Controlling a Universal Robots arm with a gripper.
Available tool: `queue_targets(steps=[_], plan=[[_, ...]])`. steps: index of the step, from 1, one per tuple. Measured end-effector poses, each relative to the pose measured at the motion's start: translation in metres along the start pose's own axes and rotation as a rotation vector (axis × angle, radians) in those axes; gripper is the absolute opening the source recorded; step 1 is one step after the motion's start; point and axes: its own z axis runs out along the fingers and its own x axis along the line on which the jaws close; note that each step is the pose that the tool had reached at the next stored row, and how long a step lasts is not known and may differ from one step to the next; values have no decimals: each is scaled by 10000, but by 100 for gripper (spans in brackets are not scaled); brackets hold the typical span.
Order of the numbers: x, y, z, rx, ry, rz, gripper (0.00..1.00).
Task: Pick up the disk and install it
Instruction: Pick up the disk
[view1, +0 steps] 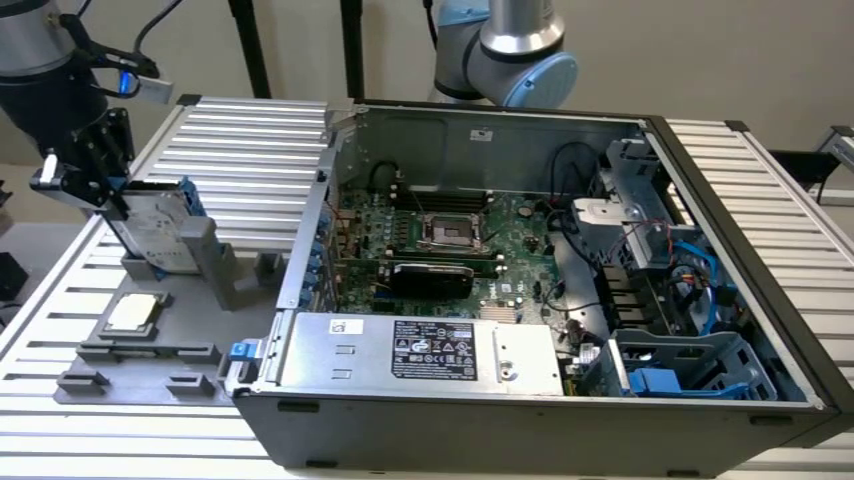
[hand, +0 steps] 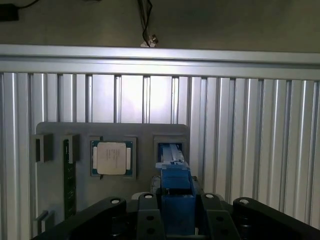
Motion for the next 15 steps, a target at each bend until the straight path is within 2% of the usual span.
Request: queue_targets(steps=[7,11,15], plan=[[-1,-33,-68,1,-12,-1,33],[-3,-59,-175,1,-25,-1,33],[-6,-99,-346,2,-35,-1,33]])
